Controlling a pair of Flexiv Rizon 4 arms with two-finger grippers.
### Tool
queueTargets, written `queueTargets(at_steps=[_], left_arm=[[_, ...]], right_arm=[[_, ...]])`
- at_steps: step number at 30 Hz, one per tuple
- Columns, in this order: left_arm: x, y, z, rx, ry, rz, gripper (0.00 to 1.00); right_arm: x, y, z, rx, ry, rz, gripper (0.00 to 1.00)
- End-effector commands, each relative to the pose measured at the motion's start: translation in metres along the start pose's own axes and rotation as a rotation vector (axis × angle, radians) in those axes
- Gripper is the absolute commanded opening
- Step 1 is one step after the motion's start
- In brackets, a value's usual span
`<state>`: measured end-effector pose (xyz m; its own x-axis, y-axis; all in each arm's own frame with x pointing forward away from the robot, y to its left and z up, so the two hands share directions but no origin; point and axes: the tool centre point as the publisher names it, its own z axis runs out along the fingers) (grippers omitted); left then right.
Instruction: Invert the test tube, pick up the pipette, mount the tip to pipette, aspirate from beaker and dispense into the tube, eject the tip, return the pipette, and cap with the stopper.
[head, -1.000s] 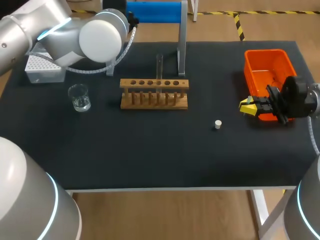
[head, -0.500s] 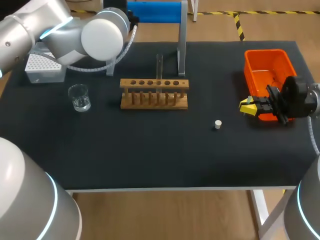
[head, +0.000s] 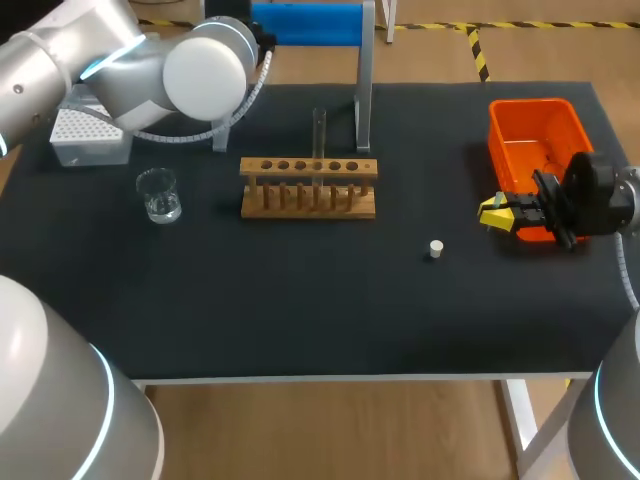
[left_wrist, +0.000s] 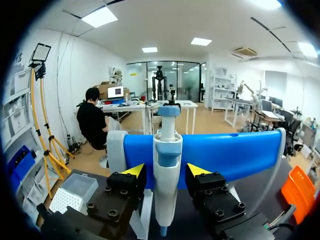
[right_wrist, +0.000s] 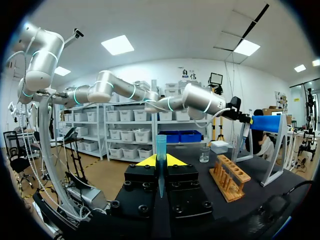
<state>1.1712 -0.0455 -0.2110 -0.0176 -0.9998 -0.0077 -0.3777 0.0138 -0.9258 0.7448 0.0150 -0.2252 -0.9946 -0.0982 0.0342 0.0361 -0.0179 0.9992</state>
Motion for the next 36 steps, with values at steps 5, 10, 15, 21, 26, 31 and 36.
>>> queueTargets(at_steps=[5, 10, 15, 21, 26, 31, 36], left_arm=[[0.001, 0.001, 0.006, -0.002, -0.004, -0.008, 0.49], [0.001, 0.001, 0.007, 0.001, -0.005, -0.013, 0.50], [0.001, 0.002, 0.008, 0.000, -0.005, -0.015, 0.50], [0.001, 0.002, 0.008, -0.001, -0.006, -0.017, 0.48], [0.002, 0.003, 0.007, 0.001, -0.009, -0.018, 0.00], [0.002, -0.004, 0.002, 0.008, -0.015, -0.016, 0.00], [0.000, -0.024, -0.006, 0.043, -0.027, 0.001, 0.00]], right_arm=[[0.001, 0.000, -0.001, 0.000, 0.001, -0.001, 0.00], [0.001, 0.000, -0.001, 0.000, 0.001, -0.001, 0.00], [0.001, 0.000, -0.001, 0.000, 0.001, -0.001, 0.00], [0.001, 0.000, -0.001, 0.000, 0.001, -0.001, 0.00], [0.001, 0.000, -0.001, 0.000, 0.001, -0.001, 0.00], [0.001, 0.000, -0.001, 0.000, 0.001, -0.001, 0.00], [0.001, 0.000, -0.001, 0.000, 0.001, -0.001, 0.00]])
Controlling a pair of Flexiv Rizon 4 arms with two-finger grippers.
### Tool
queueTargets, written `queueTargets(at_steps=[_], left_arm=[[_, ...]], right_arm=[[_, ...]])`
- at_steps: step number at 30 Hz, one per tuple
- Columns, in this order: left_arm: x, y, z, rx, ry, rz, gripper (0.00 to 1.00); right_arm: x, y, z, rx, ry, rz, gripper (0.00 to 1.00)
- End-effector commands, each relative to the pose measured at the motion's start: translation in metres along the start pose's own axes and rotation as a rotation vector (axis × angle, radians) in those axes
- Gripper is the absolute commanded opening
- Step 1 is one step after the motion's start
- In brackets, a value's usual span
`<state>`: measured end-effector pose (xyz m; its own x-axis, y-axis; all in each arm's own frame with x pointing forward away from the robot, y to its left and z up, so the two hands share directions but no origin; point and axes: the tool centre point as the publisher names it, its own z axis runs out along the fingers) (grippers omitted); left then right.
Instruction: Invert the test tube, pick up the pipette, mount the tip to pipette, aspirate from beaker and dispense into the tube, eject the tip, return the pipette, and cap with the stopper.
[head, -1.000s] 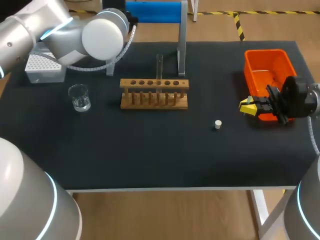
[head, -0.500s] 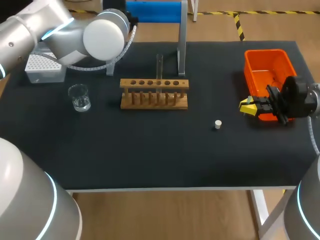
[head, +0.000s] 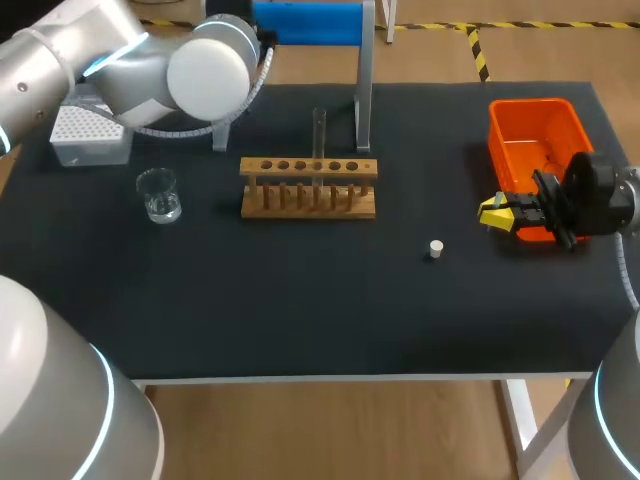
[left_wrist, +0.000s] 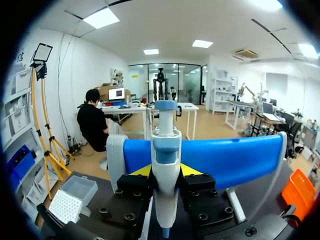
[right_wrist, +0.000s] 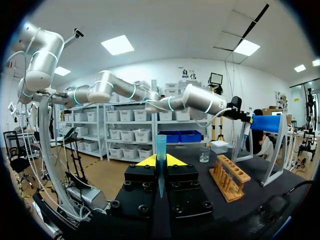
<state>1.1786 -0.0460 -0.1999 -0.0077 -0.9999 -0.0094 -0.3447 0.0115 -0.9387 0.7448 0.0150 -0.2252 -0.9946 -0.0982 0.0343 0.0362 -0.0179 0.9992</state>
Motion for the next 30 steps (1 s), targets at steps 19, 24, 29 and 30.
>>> queueTargets(at_steps=[19, 24, 29, 30], left_arm=[[-0.008, -0.068, -0.066, 0.074, 0.280, 0.114, 0.00], [-0.006, -0.077, -0.087, 0.060, 0.485, 0.159, 0.00], [-0.004, -0.079, -0.106, 0.007, 0.648, 0.250, 0.00], [-0.004, -0.079, -0.111, -0.004, 0.688, 0.272, 0.00]], right_arm=[[0.001, 0.000, -0.001, 0.000, 0.001, -0.001, 0.00], [0.001, 0.000, -0.001, 0.000, 0.001, -0.001, 0.00], [0.001, 0.000, -0.001, 0.000, 0.001, -0.001, 0.00], [0.001, 0.000, -0.001, 0.000, 0.001, -0.001, 0.00]])
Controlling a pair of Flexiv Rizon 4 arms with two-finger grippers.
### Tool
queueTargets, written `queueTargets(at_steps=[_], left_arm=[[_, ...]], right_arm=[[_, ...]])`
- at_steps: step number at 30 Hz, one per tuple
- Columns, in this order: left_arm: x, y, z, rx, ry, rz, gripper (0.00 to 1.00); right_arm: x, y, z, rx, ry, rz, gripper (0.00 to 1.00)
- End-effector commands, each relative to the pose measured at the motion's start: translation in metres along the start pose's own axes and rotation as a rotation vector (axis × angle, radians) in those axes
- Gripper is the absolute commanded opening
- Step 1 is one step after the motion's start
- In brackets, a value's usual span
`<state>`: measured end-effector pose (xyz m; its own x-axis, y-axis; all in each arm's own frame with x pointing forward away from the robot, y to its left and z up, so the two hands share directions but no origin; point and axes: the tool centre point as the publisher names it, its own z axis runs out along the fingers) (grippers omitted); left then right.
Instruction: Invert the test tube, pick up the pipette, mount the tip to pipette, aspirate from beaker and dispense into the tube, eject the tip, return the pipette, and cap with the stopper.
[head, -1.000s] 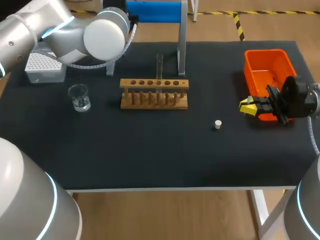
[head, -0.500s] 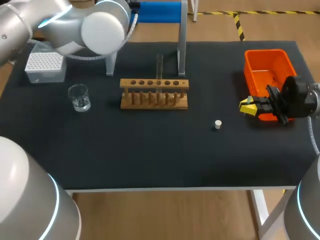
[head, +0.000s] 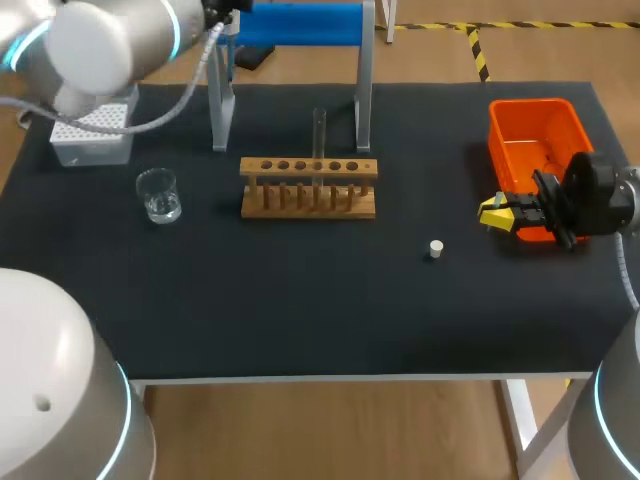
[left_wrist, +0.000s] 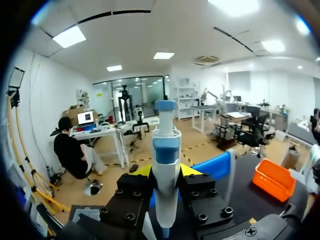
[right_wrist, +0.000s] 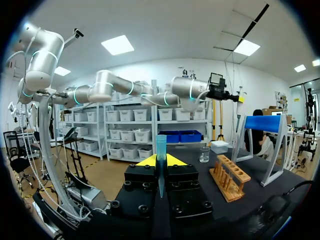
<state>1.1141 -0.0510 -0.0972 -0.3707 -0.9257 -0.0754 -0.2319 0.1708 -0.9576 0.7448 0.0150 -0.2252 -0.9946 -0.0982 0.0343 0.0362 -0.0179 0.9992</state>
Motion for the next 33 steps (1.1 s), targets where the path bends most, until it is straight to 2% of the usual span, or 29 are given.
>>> queueTargets(at_steps=[1, 19, 23, 29, 33], left_arm=[[-0.004, -0.005, -0.017, -0.067, 0.364, 0.068, 0.00], [-0.004, -0.005, -0.017, -0.067, 0.364, 0.068, 0.00], [0.001, -0.008, -0.046, -0.049, 0.463, 0.089, 0.00], [0.002, -0.014, -0.076, -0.019, 0.609, 0.088, 0.00], [0.007, -0.018, -0.091, 0.001, 0.668, 0.087, 0.00]], right_arm=[[0.000, 0.000, -0.001, 0.000, 0.001, -0.001, 0.00], [0.000, 0.000, -0.001, 0.000, 0.001, -0.001, 0.00], [0.000, 0.000, -0.001, 0.000, 0.001, -0.001, 0.00], [0.000, 0.000, -0.001, 0.000, 0.001, -0.001, 0.00], [0.000, 0.000, -0.001, 0.000, 0.001, -0.001, 0.00]])
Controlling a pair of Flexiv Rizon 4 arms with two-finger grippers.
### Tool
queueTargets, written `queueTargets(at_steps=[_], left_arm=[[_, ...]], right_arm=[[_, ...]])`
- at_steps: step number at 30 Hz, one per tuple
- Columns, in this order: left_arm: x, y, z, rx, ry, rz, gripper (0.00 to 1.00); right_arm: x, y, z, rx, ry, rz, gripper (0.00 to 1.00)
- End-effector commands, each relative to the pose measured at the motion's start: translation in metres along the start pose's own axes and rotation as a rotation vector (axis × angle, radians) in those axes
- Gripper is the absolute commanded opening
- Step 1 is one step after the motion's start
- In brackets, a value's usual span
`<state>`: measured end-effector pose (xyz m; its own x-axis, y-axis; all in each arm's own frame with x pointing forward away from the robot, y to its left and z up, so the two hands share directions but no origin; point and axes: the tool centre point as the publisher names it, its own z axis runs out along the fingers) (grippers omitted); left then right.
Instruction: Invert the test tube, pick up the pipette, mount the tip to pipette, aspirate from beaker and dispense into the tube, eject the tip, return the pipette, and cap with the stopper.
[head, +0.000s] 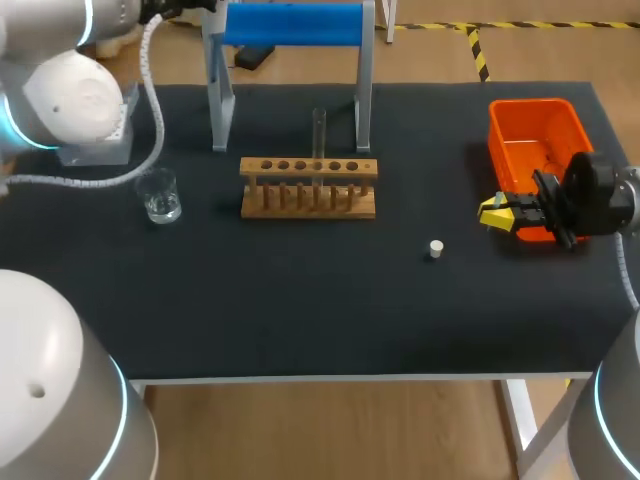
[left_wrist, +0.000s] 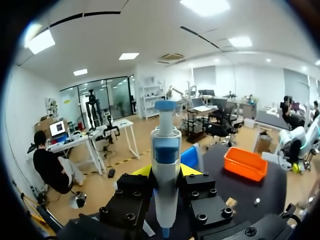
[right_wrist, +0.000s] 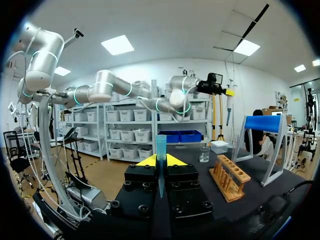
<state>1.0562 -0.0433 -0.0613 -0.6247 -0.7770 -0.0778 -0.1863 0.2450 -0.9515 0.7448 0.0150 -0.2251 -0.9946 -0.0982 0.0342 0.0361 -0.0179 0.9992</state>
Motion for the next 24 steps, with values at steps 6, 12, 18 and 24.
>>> queueTargets(at_steps=[6, 12, 18, 24], left_arm=[[0.027, -0.002, -0.041, 0.051, 0.450, 0.003, 0.00], [0.062, -0.009, -0.060, 0.076, 0.522, 0.036, 0.00], [0.109, -0.015, -0.077, 0.077, 0.666, 0.088, 0.00], [0.109, -0.015, -0.077, 0.077, 0.666, 0.088, 0.00]], right_arm=[[0.000, 0.000, -0.001, 0.000, 0.001, -0.001, 0.00], [0.000, 0.000, -0.001, 0.000, 0.001, -0.001, 0.00], [0.000, 0.000, -0.001, 0.000, 0.001, -0.001, 0.00], [0.000, 0.000, -0.001, 0.000, 0.001, -0.001, 0.00]])
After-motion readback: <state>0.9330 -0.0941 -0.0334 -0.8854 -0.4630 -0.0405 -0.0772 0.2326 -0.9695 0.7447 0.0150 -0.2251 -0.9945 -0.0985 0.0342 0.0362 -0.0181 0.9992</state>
